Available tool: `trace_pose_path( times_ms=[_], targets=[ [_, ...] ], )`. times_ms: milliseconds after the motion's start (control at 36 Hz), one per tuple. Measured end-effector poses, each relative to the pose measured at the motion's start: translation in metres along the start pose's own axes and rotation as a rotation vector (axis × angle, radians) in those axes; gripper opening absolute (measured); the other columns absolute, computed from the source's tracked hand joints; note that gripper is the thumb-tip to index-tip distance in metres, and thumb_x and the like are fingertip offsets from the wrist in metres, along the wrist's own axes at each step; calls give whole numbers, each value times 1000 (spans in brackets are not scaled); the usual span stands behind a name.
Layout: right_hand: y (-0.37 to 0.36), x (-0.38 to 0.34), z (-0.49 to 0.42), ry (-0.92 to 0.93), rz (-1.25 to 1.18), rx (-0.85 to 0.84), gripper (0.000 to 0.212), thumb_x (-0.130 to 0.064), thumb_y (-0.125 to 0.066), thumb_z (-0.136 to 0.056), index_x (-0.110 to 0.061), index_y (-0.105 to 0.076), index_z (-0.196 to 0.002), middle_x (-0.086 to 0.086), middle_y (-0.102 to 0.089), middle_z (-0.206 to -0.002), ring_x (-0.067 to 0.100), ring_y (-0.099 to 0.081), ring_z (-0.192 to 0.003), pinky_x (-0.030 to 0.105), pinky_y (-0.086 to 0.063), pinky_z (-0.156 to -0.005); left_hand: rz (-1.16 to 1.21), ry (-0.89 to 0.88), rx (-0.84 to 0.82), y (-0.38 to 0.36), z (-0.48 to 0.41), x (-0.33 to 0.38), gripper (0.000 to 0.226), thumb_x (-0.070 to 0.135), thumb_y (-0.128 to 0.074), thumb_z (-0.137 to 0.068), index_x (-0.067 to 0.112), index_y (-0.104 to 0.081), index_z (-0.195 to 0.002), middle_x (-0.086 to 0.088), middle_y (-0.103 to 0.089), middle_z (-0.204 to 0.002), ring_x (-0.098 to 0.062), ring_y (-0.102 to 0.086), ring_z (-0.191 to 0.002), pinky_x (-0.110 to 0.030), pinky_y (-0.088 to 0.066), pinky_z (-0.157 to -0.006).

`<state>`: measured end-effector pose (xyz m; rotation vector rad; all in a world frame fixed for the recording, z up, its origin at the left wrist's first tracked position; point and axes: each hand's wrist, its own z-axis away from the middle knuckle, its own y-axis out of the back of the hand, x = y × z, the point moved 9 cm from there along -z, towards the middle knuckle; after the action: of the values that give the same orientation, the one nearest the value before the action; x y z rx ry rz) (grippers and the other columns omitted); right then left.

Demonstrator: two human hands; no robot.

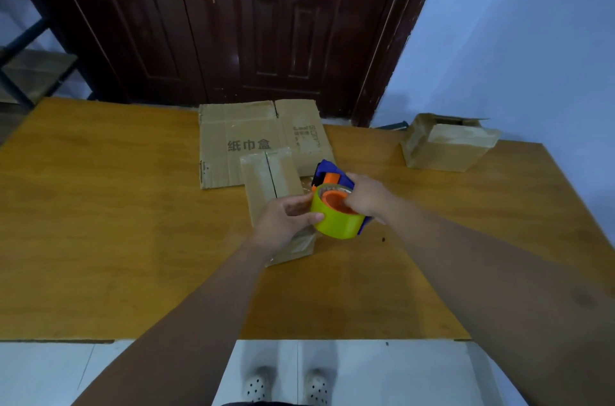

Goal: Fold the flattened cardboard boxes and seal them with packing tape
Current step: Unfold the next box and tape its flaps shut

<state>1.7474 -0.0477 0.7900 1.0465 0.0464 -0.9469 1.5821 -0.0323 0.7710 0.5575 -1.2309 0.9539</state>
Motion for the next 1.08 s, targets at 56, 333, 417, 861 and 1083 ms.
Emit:
trace_pose_path(
  times_ms=[56, 333, 417, 861, 1083],
  targets=[
    [0, 2, 0, -17, 26, -27, 59, -24, -56, -93, -30, -33, -147, 13, -50, -133, 34, -57, -106, 38, -55, -70, -12, 10, -7, -2, -1, -4, 53, 10, -76, -73, 5, -61, -124, 1, -71, -107, -8, -68, -96, -23, -56, -79],
    [-6, 12, 1, -118, 7, -97, 43, -28, -54, -95, -22, -45, -137, 17, -58, -118, 37, -64, -93, 52, -58, -73, -112, 5, -64, -10, 0, -2, 38, 9, -67, -85, 8, -62, -123, 18, -71, -94, 3, -66, -89, -11, -51, -72],
    [-7, 14, 1, -139, 1, -104, 42, -30, -56, -95, -21, -46, -135, 18, -59, -116, 38, -65, -91, 51, -59, -71, -147, 5, -65, -10, 0, -1, 39, 11, -67, -85, 8, -61, -124, 6, -71, -107, -2, -66, -96, -16, -53, -80],
    [-14, 23, 4, -187, -79, -148, 40, -25, -56, -95, -19, -48, -134, 19, -60, -114, 37, -66, -90, 49, -59, -67, -493, -86, 17, -9, -1, 2, 33, 10, -58, -92, 17, -63, -124, -1, -72, -106, 13, -55, -66, -8, -46, -65],
    [-9, 23, 4, -222, -32, -84, 38, -25, -60, -93, -8, -48, -125, 22, -60, -112, 39, -66, -92, 53, -57, -77, -208, 17, 4, -17, 1, 4, 54, 48, -65, -75, 10, -70, -113, -5, -73, -100, -16, -68, -94, -39, -56, -86]
  ],
)
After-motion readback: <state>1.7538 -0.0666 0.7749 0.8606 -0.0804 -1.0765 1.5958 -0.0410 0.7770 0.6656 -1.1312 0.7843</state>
